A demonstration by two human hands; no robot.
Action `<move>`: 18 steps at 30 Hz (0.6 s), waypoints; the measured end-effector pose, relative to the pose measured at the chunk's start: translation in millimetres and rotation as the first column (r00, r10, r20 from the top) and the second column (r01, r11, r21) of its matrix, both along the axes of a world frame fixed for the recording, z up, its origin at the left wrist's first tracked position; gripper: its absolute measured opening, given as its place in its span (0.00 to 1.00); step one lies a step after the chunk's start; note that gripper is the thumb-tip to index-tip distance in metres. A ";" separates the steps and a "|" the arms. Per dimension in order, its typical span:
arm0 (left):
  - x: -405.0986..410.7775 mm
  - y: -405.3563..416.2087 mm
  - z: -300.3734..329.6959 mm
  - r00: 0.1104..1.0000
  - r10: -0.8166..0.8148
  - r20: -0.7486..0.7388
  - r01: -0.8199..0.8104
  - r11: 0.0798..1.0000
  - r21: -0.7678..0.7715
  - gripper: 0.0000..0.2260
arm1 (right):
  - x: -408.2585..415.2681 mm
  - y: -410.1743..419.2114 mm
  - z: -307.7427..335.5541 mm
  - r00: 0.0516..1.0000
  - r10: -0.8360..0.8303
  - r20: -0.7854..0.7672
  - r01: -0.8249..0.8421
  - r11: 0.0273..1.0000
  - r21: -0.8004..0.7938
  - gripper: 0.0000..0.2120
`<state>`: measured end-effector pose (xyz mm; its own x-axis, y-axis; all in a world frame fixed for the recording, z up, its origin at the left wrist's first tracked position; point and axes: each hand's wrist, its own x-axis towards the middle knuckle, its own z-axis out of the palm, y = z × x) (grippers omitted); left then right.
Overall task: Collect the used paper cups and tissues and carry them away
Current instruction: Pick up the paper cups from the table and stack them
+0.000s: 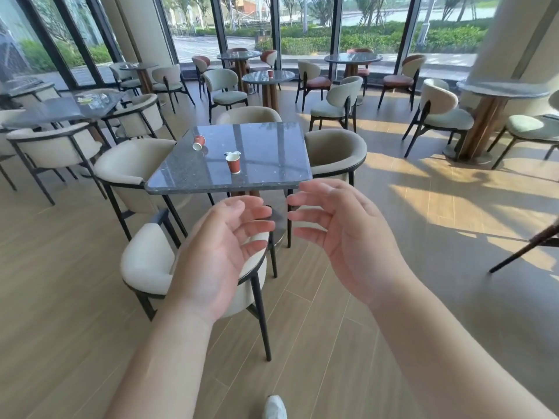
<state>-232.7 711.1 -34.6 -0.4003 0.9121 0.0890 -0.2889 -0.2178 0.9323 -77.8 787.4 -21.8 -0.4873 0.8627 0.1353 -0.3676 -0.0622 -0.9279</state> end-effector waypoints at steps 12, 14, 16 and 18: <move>-145.9 170.8 -2.1 0.992 -0.069 0.107 0.067 0.998 0.023 0.11 | -137.7 155.1 12.6 0.988 -0.069 0.138 0.063 0.997 0.050 0.09; -162.0 184.9 -4.1 0.991 -0.069 0.112 0.066 0.997 0.026 0.11 | -154.1 174.5 11.2 0.988 -0.062 0.144 0.058 0.998 0.030 0.09; -178.1 198.2 -5.8 0.994 -0.043 0.103 0.042 0.999 0.018 0.11 | -170.9 194.2 10.4 0.989 -0.051 0.140 0.048 0.998 0.026 0.09; -190.4 212.4 -7.4 0.997 -0.018 0.081 0.018 1.000 -0.003 0.11 | -183.9 213.0 8.1 0.991 -0.032 0.132 0.029 0.999 0.023 0.09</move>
